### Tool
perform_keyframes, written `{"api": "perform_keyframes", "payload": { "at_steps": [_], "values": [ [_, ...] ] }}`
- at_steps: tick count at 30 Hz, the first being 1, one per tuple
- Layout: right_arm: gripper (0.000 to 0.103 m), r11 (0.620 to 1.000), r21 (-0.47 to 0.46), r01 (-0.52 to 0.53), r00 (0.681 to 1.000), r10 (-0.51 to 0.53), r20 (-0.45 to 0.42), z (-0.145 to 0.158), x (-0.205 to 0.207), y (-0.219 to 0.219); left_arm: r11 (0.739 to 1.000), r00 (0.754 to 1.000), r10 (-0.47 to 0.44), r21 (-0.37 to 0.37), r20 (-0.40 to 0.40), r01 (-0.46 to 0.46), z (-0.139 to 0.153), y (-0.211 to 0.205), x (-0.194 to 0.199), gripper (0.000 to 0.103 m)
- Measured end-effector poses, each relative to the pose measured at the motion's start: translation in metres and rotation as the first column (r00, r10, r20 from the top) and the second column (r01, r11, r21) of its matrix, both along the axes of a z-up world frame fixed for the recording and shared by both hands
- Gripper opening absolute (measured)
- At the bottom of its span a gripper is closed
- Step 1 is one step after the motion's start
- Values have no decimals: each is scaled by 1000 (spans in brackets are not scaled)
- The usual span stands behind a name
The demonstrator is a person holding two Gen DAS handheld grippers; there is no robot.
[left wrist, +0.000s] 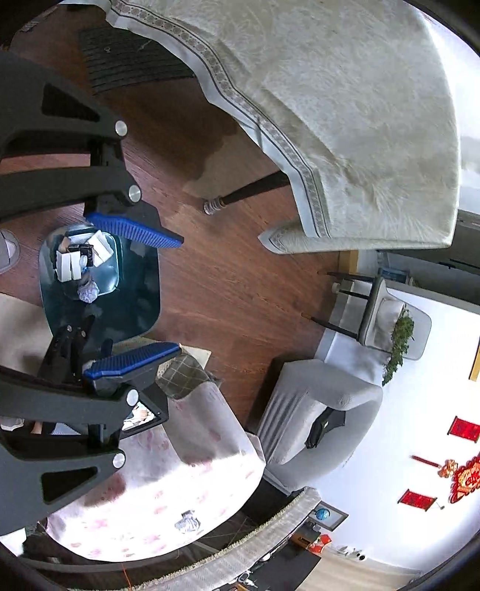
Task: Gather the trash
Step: 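Move both open grippers back over the table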
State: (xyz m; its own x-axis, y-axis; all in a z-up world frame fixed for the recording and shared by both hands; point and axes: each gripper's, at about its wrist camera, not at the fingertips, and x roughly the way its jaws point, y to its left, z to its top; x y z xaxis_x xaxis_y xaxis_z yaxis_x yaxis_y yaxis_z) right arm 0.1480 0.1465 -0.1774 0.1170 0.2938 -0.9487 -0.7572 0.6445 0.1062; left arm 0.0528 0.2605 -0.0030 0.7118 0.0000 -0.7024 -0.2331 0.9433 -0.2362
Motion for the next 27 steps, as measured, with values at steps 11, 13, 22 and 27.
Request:
{"api": "perform_keyframes", "payload": {
  "at_steps": [11, 13, 22, 27],
  "values": [
    [42, 991, 135, 7, 993, -23, 117, 88, -4, -42, 998, 996, -51, 50, 68, 48, 30, -43, 14, 58],
    [42, 988, 156, 14, 989, -36, 141, 102, -3, -54, 997, 995, -63, 45, 75, 60, 33, -51, 18, 58],
    [42, 973, 215, 87, 967, -135, 218, 141, 11, -114, 993, 988, -109, 46, 106, 104, 46, -88, 34, 62],
    [43, 966, 225, 125, 945, -185, 269, 158, 16, -146, 990, 985, -136, 49, 109, 131, 47, -110, 44, 66]
  ]
}}
